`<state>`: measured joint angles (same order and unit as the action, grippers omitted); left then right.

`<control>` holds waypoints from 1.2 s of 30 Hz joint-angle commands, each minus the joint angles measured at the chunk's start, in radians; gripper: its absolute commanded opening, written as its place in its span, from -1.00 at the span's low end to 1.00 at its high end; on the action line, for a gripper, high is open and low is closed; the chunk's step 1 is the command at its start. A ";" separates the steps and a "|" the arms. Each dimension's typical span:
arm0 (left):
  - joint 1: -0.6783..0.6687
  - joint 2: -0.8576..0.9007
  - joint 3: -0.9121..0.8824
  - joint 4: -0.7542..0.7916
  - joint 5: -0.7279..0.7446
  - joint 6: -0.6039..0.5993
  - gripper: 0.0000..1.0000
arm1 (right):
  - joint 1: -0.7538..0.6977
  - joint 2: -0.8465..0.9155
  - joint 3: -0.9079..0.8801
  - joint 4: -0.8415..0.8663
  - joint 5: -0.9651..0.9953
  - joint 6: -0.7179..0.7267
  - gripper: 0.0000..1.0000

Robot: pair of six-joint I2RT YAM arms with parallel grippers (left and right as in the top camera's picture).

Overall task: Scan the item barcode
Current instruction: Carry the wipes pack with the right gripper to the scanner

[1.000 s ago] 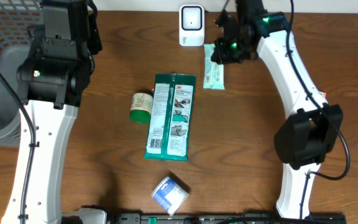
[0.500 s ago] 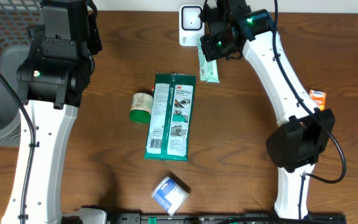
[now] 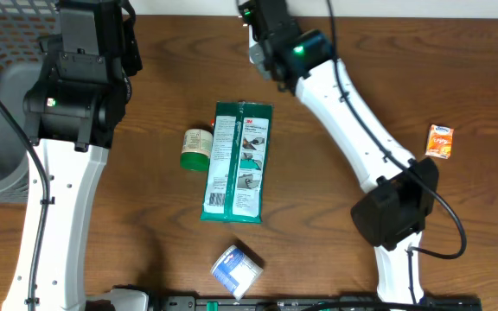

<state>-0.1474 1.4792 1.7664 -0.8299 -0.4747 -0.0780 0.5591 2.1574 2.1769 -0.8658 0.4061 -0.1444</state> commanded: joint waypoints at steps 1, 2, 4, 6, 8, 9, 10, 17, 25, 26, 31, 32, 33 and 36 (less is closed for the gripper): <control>0.002 0.004 0.002 0.000 -0.013 0.002 0.65 | 0.024 -0.025 0.021 0.065 0.249 -0.122 -0.98; 0.002 0.004 0.002 0.000 -0.013 0.002 0.65 | 0.033 -0.025 0.021 0.094 0.294 -0.156 -0.98; 0.002 0.004 0.002 0.000 -0.013 0.002 0.65 | 0.053 -0.023 0.021 0.163 0.366 -0.228 -0.98; 0.002 0.004 0.002 0.000 -0.013 0.002 0.65 | 0.070 -0.017 0.021 0.225 0.402 -0.285 -0.98; 0.001 0.004 0.002 0.000 -0.013 0.002 0.65 | 0.084 -0.006 0.021 0.278 0.419 -0.341 -0.98; 0.002 0.004 0.002 0.000 -0.013 0.002 0.65 | 0.092 0.005 0.021 0.307 0.436 -0.363 -0.98; 0.002 0.004 0.002 0.000 -0.013 0.002 0.65 | 0.099 0.017 0.021 0.336 0.459 -0.393 -0.98; 0.002 0.004 0.002 0.000 -0.013 0.002 0.65 | 0.150 0.213 0.021 0.758 0.695 -0.867 -0.99; 0.002 0.004 0.002 0.000 -0.013 0.002 0.65 | 0.141 0.451 0.021 1.335 0.740 -1.426 -0.98; 0.002 0.004 0.002 0.000 -0.013 0.002 0.65 | 0.134 0.474 0.021 1.366 0.737 -1.456 -0.98; 0.002 0.004 0.002 0.000 -0.013 0.002 0.65 | 0.105 0.549 0.021 1.398 0.692 -1.472 -0.98; 0.001 0.004 0.002 0.000 -0.013 0.002 0.65 | 0.100 0.560 0.021 1.403 0.679 -1.472 -0.98; 0.002 0.004 0.002 0.000 -0.013 0.002 0.65 | 0.096 0.565 0.021 1.406 0.670 -1.471 -0.98; 0.002 0.004 0.002 0.000 -0.013 0.002 0.65 | 0.084 0.577 0.021 1.404 0.632 -1.468 -0.98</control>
<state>-0.1474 1.4792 1.7664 -0.8299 -0.4751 -0.0780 0.6590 2.7300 2.1902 0.5285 1.0809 -1.5757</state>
